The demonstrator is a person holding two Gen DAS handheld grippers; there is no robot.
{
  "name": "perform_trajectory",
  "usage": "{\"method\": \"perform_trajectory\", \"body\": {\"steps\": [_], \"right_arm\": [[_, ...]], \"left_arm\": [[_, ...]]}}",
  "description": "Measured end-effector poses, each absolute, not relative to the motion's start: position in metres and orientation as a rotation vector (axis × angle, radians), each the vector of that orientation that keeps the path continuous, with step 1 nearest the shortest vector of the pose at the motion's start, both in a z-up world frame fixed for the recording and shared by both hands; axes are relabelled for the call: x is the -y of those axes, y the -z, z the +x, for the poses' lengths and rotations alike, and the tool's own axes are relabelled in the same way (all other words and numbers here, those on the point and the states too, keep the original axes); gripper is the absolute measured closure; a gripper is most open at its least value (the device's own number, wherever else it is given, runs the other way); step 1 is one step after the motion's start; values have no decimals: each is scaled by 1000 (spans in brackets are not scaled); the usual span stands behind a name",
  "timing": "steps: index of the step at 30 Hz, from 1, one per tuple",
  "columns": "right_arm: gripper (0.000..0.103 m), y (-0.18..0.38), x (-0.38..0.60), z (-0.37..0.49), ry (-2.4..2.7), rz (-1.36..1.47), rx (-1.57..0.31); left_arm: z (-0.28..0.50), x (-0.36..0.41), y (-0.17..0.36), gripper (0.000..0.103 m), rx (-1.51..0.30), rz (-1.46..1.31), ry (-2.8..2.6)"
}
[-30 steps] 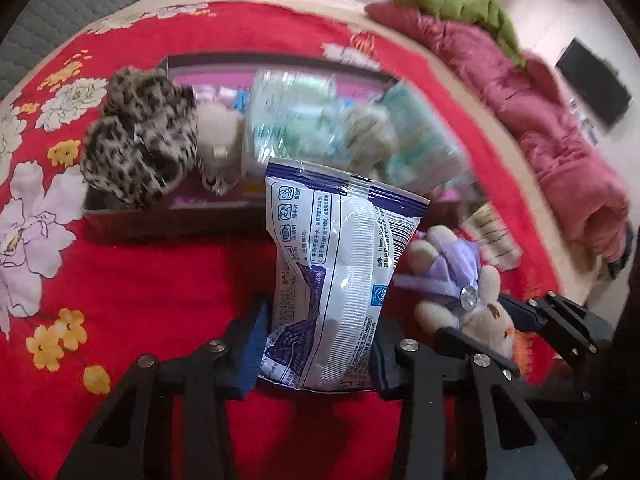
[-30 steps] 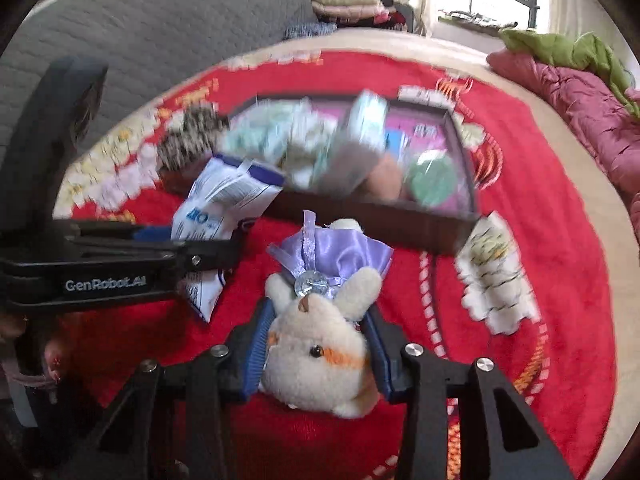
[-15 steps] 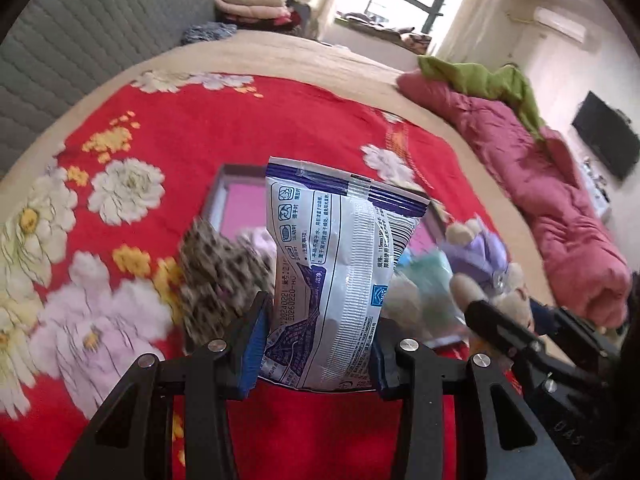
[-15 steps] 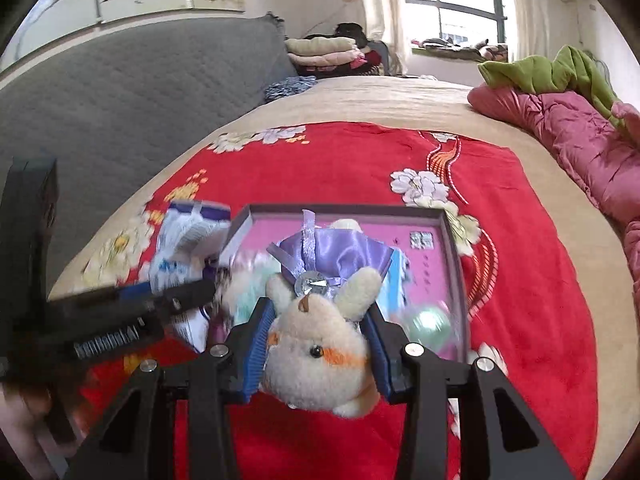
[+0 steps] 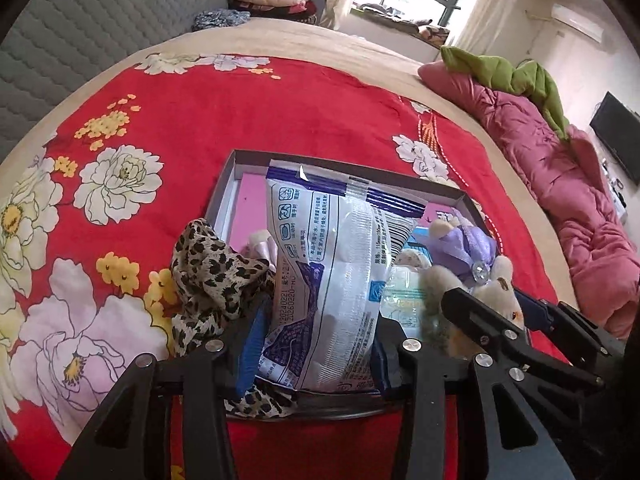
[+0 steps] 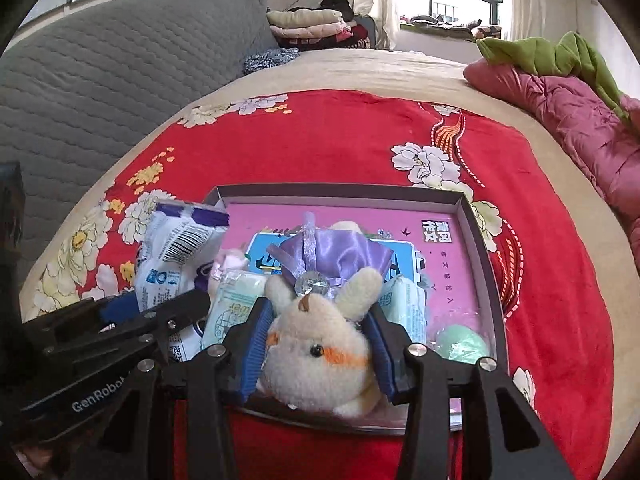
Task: Organize soft objects
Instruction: 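Lift the printed bag into the box with the left tool while the right tool carries the bunny in, then open the left tool to release the bag while the right tool releases the bunny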
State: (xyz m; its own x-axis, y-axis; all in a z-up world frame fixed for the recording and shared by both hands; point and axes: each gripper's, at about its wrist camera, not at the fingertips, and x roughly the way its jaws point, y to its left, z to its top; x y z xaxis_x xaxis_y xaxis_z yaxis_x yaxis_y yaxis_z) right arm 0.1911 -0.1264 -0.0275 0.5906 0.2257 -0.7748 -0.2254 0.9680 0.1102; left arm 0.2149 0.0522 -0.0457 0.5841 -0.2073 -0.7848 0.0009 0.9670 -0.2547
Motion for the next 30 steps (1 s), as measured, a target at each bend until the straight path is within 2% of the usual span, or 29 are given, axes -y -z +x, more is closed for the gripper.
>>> {"method": "perform_trajectory", "body": {"steps": [3,7,11,30], "right_arm": [[56,24,126,191,-254,-11,-892],[55,18,132,188,-251,11,-869],[49,5,137,182,-248,15,-830],[36,-34,170,108,-235,6,-691]], "left_arm": [[214,-51,44,51,-938,-227,116],[212,-54,40,37,-926,-236,110],[208,-55,31,30,-911,-234,106],[121,-46,-20,26,-822,-173,70]]}}
